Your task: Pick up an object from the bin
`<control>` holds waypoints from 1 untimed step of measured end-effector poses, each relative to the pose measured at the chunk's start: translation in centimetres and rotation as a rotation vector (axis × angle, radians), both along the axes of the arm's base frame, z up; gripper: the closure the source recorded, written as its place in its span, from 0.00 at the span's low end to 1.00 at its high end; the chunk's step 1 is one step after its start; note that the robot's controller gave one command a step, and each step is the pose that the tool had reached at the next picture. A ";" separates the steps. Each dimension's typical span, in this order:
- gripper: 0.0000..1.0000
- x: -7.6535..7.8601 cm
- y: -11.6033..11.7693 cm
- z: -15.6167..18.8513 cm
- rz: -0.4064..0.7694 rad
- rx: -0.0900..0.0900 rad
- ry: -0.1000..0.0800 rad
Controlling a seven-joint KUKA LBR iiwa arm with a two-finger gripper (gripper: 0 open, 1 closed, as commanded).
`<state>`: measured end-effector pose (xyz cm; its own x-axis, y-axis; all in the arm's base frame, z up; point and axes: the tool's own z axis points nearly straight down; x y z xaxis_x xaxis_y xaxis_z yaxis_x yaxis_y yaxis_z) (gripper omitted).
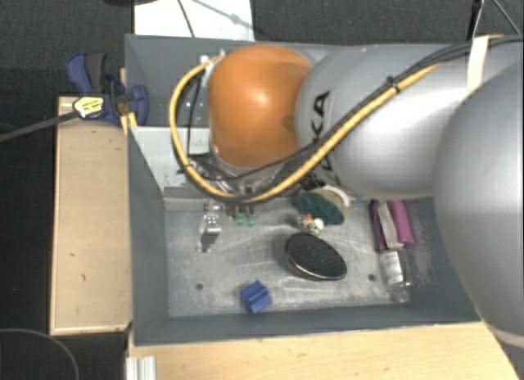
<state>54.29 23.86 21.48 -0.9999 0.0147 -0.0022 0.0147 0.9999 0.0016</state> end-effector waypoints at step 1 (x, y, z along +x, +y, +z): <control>0.00 -5.7 0.5 -14.3 0.693 -0.002 -0.006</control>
Offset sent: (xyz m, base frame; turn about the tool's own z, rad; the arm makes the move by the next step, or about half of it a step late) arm -0.0590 0.0056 -0.1448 -0.6965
